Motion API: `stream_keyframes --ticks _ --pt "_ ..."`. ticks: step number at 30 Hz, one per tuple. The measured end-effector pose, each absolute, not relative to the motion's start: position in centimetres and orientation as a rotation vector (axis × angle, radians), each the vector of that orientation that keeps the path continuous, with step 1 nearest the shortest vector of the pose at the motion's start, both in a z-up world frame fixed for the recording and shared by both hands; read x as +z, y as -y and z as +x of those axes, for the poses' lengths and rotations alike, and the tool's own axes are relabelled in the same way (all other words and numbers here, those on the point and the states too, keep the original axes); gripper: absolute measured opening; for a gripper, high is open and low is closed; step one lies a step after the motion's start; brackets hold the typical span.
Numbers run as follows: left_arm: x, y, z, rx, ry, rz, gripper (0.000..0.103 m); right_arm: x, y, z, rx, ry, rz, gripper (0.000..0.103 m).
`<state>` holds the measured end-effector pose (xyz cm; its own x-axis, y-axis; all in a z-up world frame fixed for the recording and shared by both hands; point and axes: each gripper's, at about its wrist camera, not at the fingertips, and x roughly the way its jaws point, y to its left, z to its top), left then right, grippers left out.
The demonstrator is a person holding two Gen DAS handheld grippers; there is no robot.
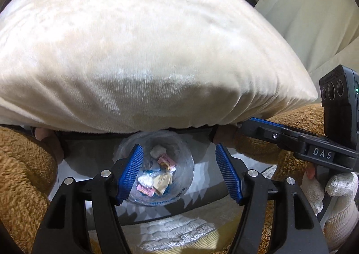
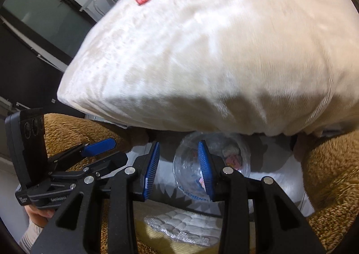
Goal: Collect trash
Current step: 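Raise both tools back over the two wrappers on the bed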
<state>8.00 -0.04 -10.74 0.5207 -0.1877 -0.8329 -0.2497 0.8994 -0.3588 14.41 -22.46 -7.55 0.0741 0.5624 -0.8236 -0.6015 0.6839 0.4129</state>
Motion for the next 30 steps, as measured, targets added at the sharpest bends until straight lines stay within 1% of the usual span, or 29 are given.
stream_keyframes --ticks 10,15,23,25,28,30 --pt "-6.4 -1.2 7.0 0.013 -0.841 -0.42 0.066 -2.6 23.1 13.2 0.966 -0.937 -0.087 0.037" --pt "-4.3 -2.3 7.6 0.007 -0.788 -0.381 0.066 -0.7 22.0 13.6 0.997 -0.825 -0.159 0.04" --pt "-2.0 -5.1 9.6 0.025 -0.733 -0.345 0.066 1.0 18.5 16.1 1.034 -0.745 -0.249 0.041" --pt "-1.6 -6.0 10.1 0.034 -0.723 -0.346 0.066 1.3 17.7 17.1 1.045 -0.731 -0.262 0.043" --pt "-1.1 -7.5 11.3 0.047 -0.714 -0.345 0.066 1.5 16.1 18.8 1.055 -0.704 -0.287 0.043" --pt "-0.8 -8.4 12.0 0.054 -0.708 -0.342 0.066 1.6 15.1 20.1 1.061 -0.693 -0.295 0.047"
